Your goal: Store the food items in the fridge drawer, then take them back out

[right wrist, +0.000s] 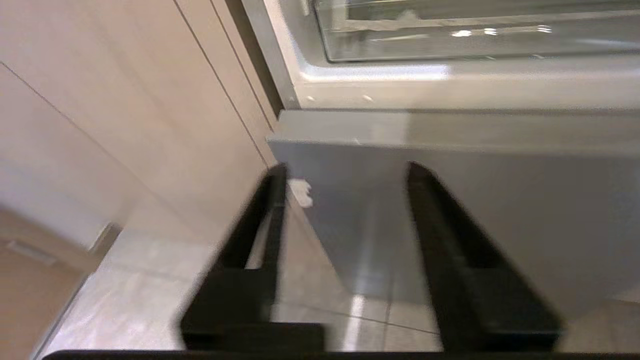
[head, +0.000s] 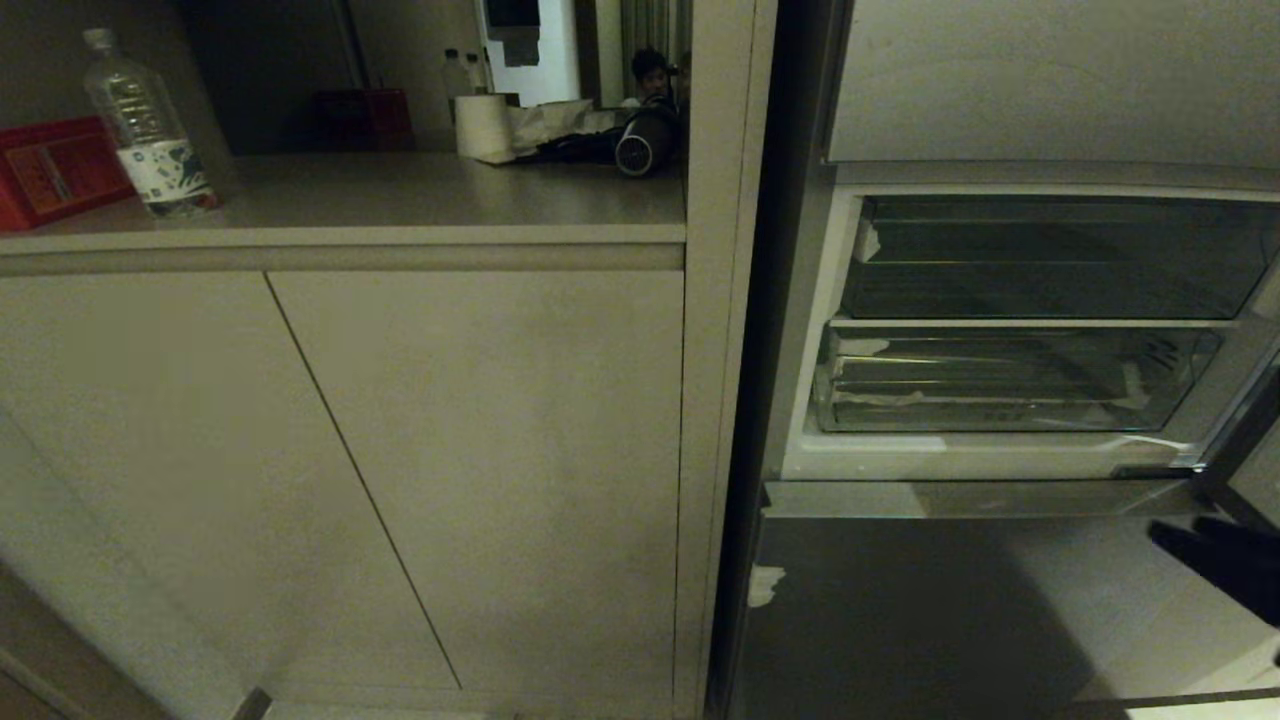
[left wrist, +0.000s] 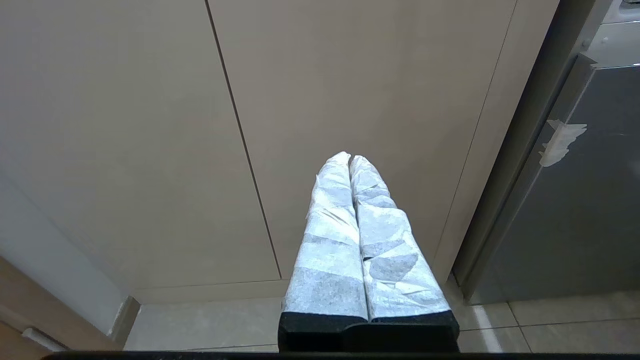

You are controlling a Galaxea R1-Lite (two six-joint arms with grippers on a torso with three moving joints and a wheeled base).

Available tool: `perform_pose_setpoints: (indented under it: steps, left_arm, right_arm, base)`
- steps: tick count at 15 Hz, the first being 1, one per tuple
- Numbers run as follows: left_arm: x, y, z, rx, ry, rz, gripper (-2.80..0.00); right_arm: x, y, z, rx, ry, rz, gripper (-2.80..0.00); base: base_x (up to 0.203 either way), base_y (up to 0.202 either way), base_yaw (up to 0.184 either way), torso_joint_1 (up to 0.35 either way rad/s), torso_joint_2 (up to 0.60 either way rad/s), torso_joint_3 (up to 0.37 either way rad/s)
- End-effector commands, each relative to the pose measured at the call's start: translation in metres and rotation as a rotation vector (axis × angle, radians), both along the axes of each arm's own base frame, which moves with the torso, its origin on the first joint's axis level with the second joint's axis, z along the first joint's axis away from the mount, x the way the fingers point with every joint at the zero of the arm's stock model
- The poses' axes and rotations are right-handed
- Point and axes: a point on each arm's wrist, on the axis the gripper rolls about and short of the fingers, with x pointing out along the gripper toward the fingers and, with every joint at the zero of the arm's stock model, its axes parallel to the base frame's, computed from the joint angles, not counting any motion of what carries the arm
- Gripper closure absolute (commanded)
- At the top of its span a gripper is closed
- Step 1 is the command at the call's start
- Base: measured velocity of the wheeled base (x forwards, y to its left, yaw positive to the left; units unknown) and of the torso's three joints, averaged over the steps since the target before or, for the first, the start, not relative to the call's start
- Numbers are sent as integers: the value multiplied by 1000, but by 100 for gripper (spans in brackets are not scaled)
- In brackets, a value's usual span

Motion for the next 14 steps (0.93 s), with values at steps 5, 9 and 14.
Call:
perform_pose_setpoints:
  steps: [5, 9, 14]
  left_arm:
    - [0, 0, 0, 0, 0, 0, 0]
    - [0, 0, 0, 0, 0, 1, 0]
    - [0, 0, 0, 0, 0, 0, 0]
  right_arm:
    - [151, 23, -43, -82, 50, 93, -280]
    - [191, 46, -62, -137, -89, 19, -280]
    - [221, 72, -74, -142, -162, -67, -280]
  base:
    - [0, 0, 0, 0, 0, 0]
    - [0, 0, 0, 0, 0, 0]
    - [0, 0, 0, 0, 0, 0]
